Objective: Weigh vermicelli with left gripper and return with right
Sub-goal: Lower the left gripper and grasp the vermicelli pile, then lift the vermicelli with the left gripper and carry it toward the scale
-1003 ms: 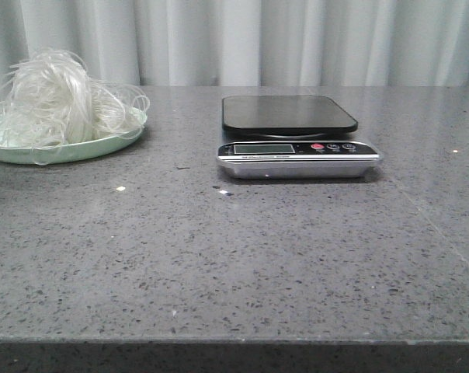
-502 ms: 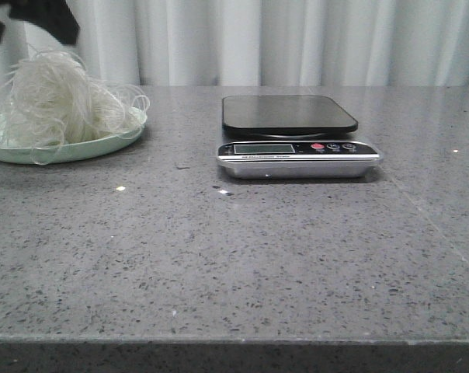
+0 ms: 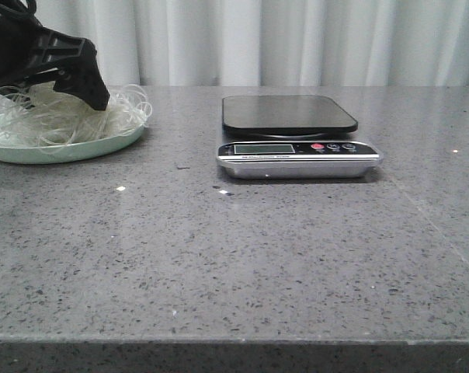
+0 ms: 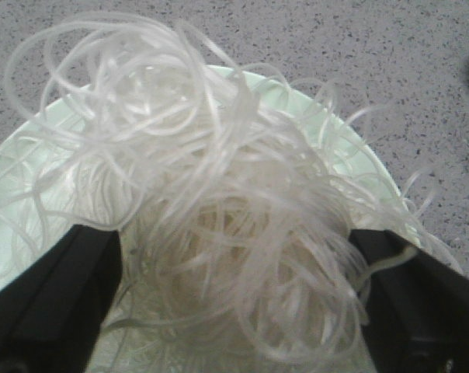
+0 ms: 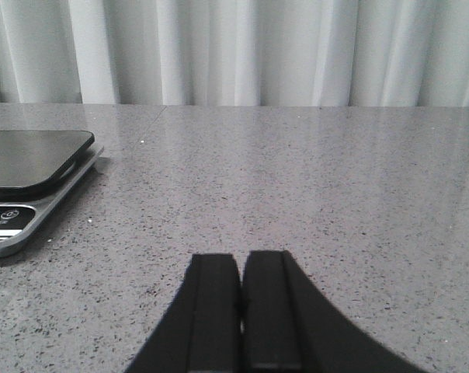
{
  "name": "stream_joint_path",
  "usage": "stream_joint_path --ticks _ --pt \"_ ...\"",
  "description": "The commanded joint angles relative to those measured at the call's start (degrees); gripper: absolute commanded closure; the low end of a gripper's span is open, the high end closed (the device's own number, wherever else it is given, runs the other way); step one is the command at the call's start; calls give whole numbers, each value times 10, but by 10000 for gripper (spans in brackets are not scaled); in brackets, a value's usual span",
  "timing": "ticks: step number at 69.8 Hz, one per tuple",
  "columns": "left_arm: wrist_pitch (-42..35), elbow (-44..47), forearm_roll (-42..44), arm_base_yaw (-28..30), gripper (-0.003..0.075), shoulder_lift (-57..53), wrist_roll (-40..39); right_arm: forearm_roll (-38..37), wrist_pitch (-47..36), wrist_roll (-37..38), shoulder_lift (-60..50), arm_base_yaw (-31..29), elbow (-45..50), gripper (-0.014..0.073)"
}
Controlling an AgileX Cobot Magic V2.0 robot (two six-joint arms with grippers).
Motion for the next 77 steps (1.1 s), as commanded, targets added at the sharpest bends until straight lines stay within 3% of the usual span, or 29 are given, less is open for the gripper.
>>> stream_joint_path --ticks 1,8,9,14,15,17,56,77 --pt "-20 -14 0 -1 251 -13 1 0 -40 -3 -9 -2 -5 442" --pt "-20 -14 0 -1 377 -13 1 0 -40 -3 -9 -2 -5 442" --pt "-20 -14 0 -1 433 -13 1 0 -40 -3 -9 -2 -5 442" --pt "-20 -14 0 -1 511 -13 1 0 -40 -3 -9 -2 -5 442" --pt "-20 -15 0 -1 566 -13 1 0 -40 -3 -9 -2 -5 442" --pt "-20 -15 0 -1 596 -13 1 0 -40 -3 -9 -2 -5 442" --pt "0 -119 -1 -7 575 -107 1 0 -40 -3 -9 -2 -5 442" --pt "-10 -218 -1 -129 575 -125 1 0 -39 -3 -9 -2 -5 442"
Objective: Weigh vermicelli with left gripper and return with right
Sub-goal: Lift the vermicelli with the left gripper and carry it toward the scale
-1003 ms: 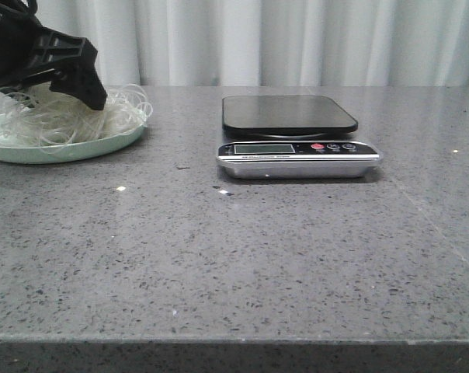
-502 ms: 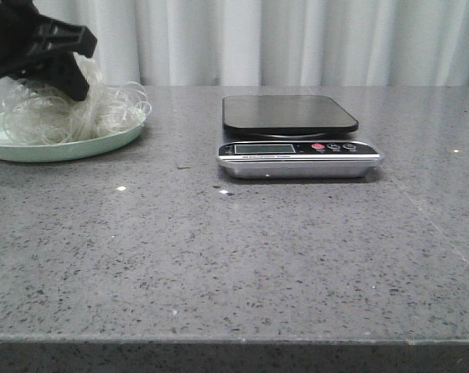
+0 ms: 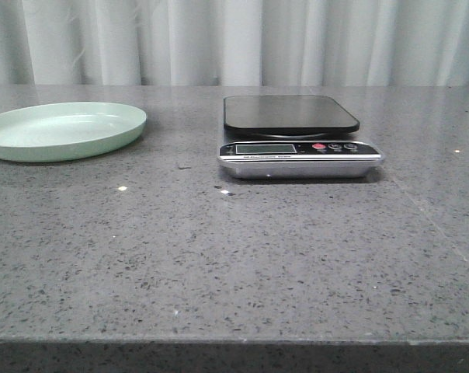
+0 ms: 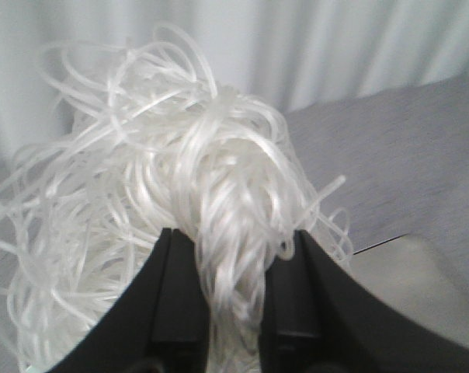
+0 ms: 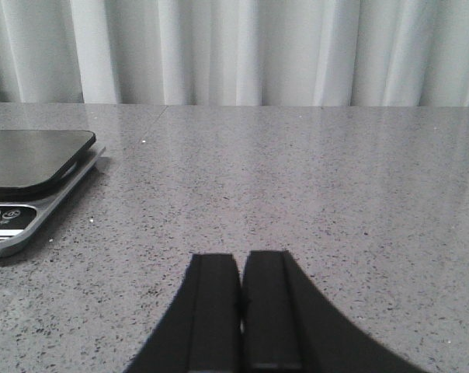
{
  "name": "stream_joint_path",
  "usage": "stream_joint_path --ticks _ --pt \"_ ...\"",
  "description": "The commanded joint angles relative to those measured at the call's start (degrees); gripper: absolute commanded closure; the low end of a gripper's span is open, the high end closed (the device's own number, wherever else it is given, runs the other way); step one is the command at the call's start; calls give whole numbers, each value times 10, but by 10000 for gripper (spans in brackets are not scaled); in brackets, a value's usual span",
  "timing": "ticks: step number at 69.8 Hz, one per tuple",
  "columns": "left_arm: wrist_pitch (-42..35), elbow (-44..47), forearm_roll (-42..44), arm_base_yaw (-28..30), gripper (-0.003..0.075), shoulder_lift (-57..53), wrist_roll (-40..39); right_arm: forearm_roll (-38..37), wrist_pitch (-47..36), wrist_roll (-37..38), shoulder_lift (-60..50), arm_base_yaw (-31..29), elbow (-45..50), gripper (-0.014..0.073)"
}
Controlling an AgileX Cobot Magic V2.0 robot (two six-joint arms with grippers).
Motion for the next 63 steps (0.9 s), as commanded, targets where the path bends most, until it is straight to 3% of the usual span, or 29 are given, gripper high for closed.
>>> stream_joint_path --ticks 1,22,63 --pt "-62 -46 -6 -54 575 -20 1 0 -40 -3 -9 -2 -5 442" --pt "-166 -52 0 -159 575 49 1 0 -39 -3 -9 -2 -5 442" --pt "-176 -52 0 -187 575 198 1 0 -39 -3 -9 -2 -5 442"
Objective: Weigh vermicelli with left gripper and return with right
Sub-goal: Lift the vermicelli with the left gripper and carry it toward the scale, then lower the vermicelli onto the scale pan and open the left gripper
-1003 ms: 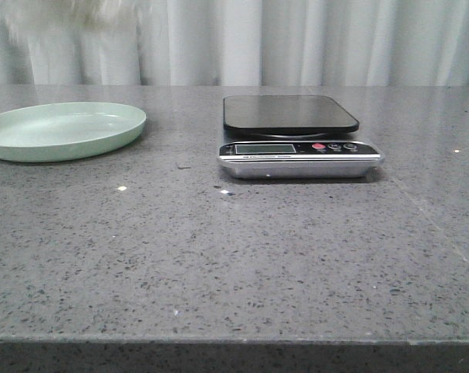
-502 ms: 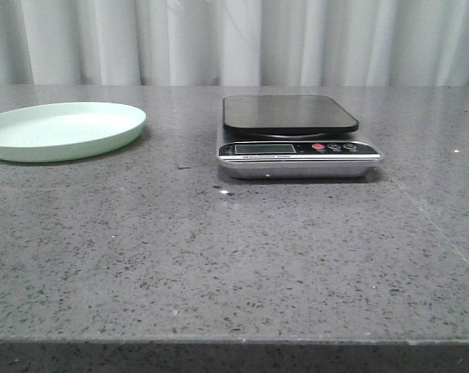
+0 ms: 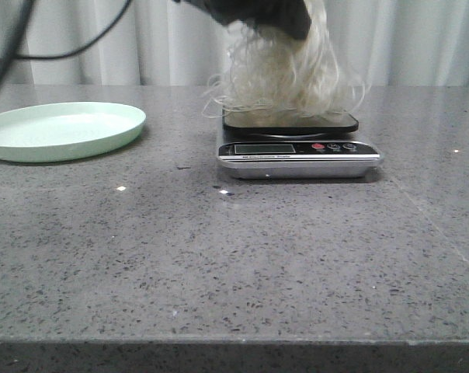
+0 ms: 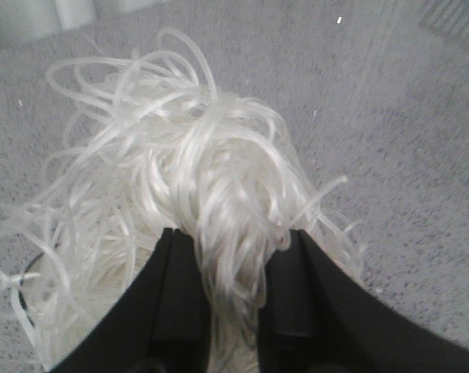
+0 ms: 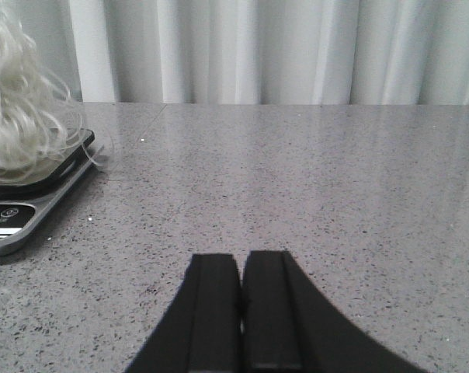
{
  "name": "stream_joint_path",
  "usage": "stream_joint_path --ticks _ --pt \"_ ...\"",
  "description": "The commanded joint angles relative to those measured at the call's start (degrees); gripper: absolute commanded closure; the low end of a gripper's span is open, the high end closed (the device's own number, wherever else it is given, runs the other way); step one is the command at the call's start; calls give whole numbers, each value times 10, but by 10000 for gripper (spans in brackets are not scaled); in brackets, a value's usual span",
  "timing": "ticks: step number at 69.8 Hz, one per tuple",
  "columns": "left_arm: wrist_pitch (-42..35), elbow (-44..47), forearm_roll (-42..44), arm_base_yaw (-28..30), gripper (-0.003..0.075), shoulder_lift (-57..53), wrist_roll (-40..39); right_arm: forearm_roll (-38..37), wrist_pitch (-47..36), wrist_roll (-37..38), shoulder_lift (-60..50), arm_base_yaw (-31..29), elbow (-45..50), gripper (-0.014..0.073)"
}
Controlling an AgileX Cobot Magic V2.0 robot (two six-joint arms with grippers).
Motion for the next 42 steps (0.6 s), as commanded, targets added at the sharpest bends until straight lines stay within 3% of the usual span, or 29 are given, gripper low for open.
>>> stream_joint_path --ticks 1,18,27,33,34,42 --pt "-60 -23 -1 -3 575 -18 1 0 -40 -3 -9 -2 -5 442" --pt "-46 -23 -1 -3 570 -7 1 0 -40 -3 -9 -2 -5 442" --pt "-37 -23 -2 -2 529 -7 1 0 -41 -3 -9 -2 -5 442" --pt "-36 -23 -2 -2 449 -7 1 0 -41 -3 -9 -2 -5 442" --pt "-35 -23 -2 -2 401 -7 1 0 -41 -3 -9 -2 -5 442" --pt "-21 -25 -8 -2 251 -10 1 0 -41 -3 -9 -2 -5 442"
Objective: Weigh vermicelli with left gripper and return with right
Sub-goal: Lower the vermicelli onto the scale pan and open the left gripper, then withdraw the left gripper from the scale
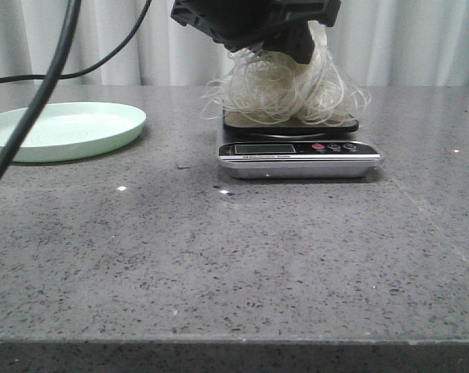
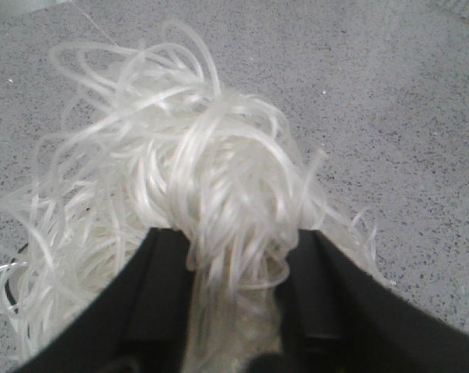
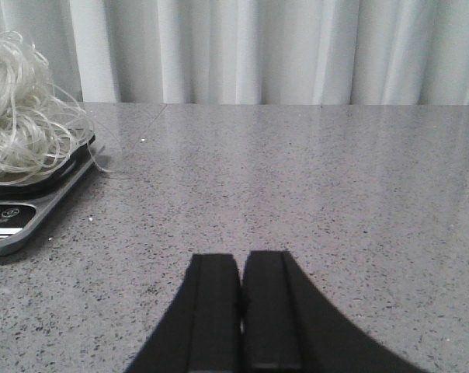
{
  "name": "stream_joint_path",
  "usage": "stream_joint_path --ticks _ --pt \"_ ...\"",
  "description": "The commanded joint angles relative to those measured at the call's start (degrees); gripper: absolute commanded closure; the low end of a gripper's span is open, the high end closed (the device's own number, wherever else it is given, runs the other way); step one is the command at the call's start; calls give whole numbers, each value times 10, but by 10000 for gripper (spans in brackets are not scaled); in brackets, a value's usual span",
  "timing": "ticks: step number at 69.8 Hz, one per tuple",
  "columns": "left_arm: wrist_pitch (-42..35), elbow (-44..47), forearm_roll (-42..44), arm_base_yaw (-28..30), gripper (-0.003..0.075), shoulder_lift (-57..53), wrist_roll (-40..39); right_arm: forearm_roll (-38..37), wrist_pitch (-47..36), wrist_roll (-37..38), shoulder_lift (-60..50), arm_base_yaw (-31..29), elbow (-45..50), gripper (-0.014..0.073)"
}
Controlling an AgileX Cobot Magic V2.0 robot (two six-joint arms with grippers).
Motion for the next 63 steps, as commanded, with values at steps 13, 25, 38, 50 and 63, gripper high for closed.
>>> stream_joint_path --ticks 13,25,38,50,63 --pt "-1 -19 -10 -2 144 -48 1 0 -42 -3 -9 -2 -5 442" --pt "46 -19 13 -2 144 -85 1 0 -42 -3 -9 -2 -5 442" --pt "97 -18 28 -1 145 -141 1 0 -42 -3 -9 -2 -5 442" --pt "88 22 28 21 185 -206 1 0 -42 -3 -9 -2 -5 442" --pt "68 123 4 89 232 -296 1 0 -42 -3 -9 -2 -5 442"
